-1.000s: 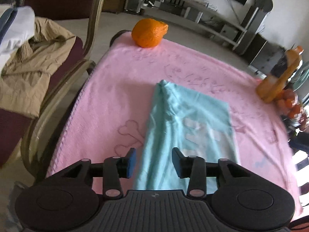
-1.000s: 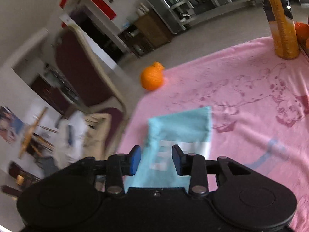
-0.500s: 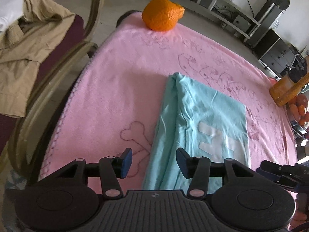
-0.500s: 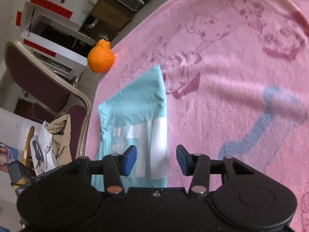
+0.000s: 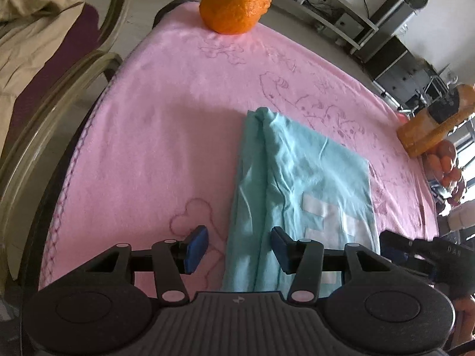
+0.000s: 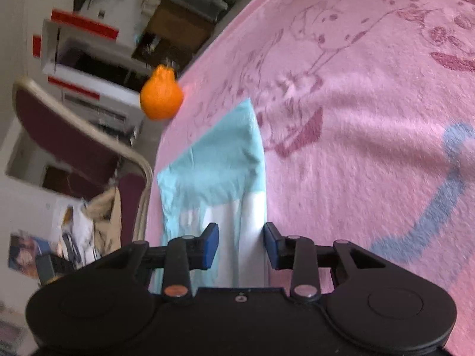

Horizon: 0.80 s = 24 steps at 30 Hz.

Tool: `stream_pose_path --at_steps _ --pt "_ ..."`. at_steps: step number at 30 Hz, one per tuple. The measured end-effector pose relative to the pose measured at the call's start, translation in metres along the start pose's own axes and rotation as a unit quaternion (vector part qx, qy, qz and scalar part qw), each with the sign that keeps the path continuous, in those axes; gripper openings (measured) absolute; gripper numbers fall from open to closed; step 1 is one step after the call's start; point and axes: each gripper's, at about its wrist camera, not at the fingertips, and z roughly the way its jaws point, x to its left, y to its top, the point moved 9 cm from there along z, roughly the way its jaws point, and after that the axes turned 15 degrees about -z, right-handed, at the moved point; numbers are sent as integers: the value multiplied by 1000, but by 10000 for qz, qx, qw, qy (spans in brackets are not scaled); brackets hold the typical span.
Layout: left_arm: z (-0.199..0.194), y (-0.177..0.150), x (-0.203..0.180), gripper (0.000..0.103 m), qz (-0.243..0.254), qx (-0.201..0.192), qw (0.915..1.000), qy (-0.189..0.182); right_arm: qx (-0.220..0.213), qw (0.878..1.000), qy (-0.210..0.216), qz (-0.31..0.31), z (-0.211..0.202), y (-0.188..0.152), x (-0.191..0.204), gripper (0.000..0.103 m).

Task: Fold clothes

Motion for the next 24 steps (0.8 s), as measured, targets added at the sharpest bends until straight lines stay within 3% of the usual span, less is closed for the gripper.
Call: stream_pose_path --at_steps 3,8,14,17,21,24 --pt "9 0 -10 50 78 141 9995 -274 -129 9992 268 254 5 3 -4 34" --pt "18 8 -18 49 -25 363 9977 -568 52 9976 640 262 13 4 -3 33" --pt "29 16 -21 48 -253 422 9962 -715 -390 9992 0 69 8 19 -8 31" --pt "30 13 -26 44 -68 460 9974 -557 -128 9999 -48 12 13 19 -3 31" --pt "29 8 -28 45 111 563 9975 -413 1228 9916 -6 398 10 4 3 34" --pt "29 8 -26 45 88 570 9973 -447 1577 9870 270 177 10 -9 9 37"
